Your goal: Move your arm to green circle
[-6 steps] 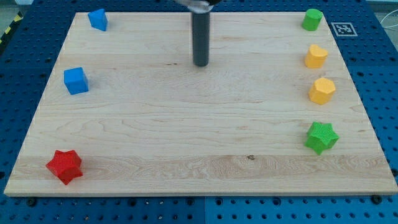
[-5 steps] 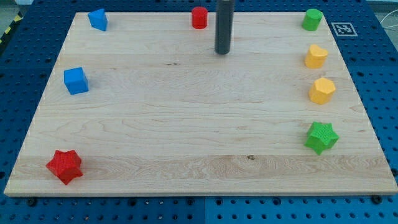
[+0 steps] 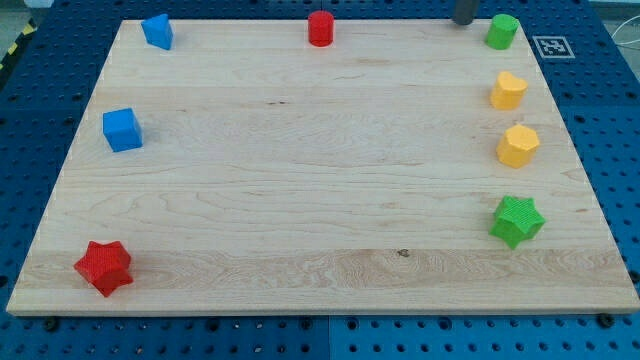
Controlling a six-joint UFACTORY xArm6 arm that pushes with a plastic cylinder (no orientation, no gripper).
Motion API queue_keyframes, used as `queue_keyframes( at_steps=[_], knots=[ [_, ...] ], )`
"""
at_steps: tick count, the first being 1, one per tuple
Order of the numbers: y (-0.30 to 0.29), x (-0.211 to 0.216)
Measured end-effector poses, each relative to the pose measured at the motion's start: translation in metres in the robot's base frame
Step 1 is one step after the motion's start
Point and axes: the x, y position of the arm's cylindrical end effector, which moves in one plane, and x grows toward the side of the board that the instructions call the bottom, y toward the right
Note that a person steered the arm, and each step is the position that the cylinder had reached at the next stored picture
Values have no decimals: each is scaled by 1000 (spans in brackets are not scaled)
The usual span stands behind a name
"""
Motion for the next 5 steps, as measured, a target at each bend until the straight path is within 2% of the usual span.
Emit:
queue_keyframes(
  at_steps=[1,2,4,5],
  knots=[
    [56,0],
    [77,0],
    [30,0],
    [36,5]
  ],
)
